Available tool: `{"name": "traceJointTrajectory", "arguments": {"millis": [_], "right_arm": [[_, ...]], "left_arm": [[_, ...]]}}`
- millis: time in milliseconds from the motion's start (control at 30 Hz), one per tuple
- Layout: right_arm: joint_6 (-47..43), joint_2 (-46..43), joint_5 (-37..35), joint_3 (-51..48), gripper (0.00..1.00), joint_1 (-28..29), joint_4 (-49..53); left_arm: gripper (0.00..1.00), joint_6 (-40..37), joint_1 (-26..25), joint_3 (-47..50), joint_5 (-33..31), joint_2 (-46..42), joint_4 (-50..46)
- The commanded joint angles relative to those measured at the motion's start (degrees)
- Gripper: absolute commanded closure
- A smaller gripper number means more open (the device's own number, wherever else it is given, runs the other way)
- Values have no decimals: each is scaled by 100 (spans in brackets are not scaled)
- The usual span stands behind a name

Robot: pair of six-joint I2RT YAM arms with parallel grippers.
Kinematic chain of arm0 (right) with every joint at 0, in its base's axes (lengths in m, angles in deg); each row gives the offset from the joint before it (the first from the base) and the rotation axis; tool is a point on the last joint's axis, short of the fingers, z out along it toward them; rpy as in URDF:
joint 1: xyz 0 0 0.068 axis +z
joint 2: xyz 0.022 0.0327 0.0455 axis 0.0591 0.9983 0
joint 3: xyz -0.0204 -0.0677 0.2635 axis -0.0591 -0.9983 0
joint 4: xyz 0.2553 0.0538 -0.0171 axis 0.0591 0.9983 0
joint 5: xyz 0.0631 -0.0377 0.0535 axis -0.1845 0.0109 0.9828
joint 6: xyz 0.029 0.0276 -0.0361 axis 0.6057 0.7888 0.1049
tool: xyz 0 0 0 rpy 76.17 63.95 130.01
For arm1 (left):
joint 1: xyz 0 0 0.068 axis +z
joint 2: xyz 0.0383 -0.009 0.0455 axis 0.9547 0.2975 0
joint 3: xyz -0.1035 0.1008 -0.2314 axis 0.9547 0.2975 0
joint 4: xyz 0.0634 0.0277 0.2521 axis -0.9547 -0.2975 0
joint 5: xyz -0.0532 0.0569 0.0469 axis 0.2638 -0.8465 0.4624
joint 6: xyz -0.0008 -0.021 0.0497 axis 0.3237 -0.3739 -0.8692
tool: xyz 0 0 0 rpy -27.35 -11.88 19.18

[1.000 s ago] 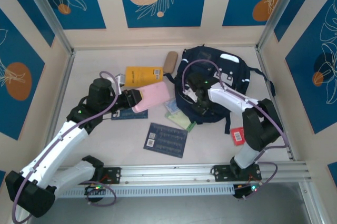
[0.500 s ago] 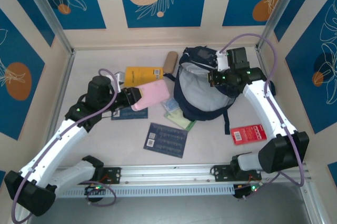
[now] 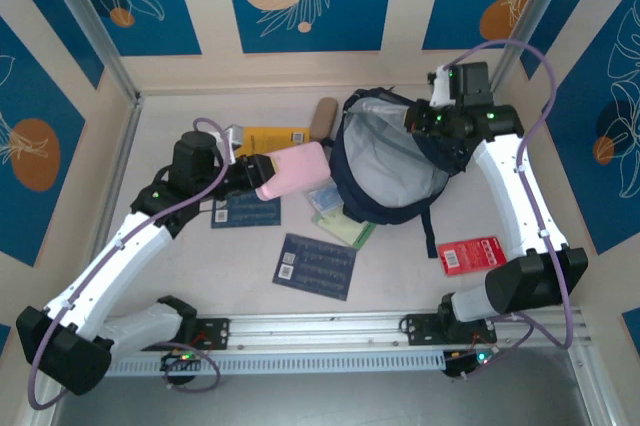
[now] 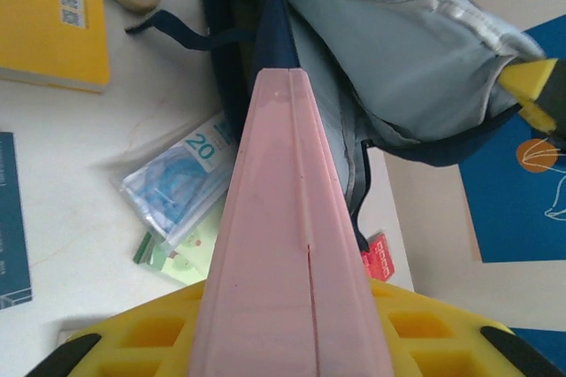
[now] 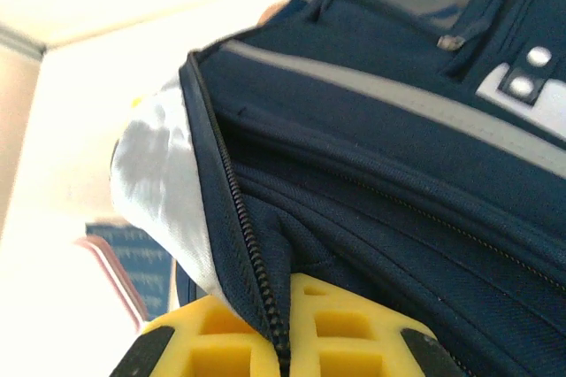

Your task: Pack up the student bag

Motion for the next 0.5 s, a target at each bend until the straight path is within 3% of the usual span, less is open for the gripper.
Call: {"name": "traceJointTrajectory", "arguments": {"millis": [0, 333, 467], "right_arm": [[755, 134, 344, 994, 100, -208, -18], [1498, 539, 97, 1777, 100, -263, 526], [1811, 642, -386, 2125, 100, -58, 755]], "left_arm": [[79, 151, 65, -402, 357, 63, 499], [79, -378, 65, -1322, -109, -2, -138], [78, -444, 64, -1636, -196, 59, -301]]}}
